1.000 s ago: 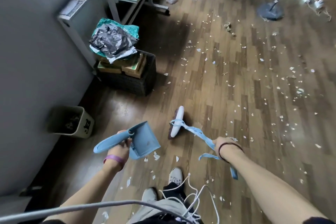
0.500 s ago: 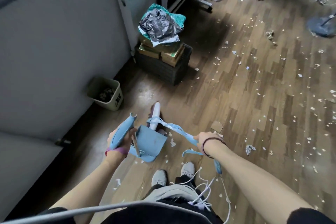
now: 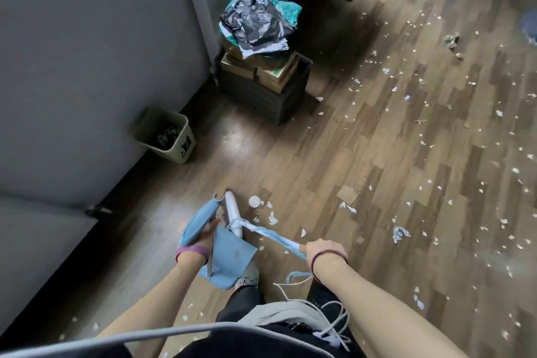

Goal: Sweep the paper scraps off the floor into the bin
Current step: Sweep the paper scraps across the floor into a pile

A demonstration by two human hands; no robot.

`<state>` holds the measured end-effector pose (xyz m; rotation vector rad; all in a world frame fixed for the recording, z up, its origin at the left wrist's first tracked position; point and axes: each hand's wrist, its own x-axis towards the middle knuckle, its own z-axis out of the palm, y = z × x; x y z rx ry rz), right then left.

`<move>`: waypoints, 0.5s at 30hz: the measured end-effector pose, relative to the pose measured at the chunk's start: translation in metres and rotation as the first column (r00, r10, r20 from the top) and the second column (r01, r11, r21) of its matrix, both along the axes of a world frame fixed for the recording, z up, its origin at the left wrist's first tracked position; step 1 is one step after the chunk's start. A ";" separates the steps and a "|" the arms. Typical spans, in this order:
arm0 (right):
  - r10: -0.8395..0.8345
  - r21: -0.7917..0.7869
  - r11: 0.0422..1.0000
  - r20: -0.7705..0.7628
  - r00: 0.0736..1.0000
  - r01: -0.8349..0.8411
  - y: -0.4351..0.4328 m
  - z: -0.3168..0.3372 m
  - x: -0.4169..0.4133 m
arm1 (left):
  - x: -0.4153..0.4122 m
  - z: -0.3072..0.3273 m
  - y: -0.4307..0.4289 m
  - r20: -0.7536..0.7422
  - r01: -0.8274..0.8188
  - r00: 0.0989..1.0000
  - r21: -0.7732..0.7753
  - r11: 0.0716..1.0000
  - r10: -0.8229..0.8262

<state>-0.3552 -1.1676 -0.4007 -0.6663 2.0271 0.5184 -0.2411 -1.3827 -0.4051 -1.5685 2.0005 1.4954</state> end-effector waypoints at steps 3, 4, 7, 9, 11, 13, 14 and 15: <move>-0.039 0.018 0.999 -0.012 0.999 0.039 0.058 -0.001 -0.034 | -0.045 -0.007 0.050 0.021 0.154 0.988 0.000 0.988 -0.154; -0.061 0.019 0.998 -0.012 0.998 0.061 0.080 -0.001 -0.049 | -0.064 -0.007 0.068 0.038 0.148 0.988 0.016 0.989 -0.148; -0.139 0.027 0.990 -0.019 0.990 0.140 0.153 -0.001 -0.097 | -0.126 -0.001 0.124 0.003 0.064 0.998 -0.063 0.996 -0.064; -0.198 0.044 0.979 -0.039 0.979 0.199 0.204 -0.001 -0.127 | -0.162 0.003 0.163 -0.011 0.129 0.991 -0.144 0.981 -0.132; -0.258 0.064 0.963 -0.068 0.964 0.262 0.256 0.004 -0.155 | -0.195 0.005 0.200 -0.006 0.178 0.983 -0.175 0.968 -0.182; -0.322 0.089 0.940 -0.088 0.943 0.329 0.307 0.011 -0.179 | -0.228 0.006 0.235 -0.060 0.185 0.979 -0.155 0.970 -0.197; -0.356 0.105 0.925 -0.095 0.930 0.365 0.332 0.014 -0.190 | -0.244 0.008 0.251 -0.101 0.185 0.974 -0.163 0.969 -0.202; -0.394 0.117 0.907 -0.105 0.913 0.404 0.354 0.018 -0.200 | -0.259 0.010 0.266 -0.129 0.196 0.967 -0.170 0.966 -0.219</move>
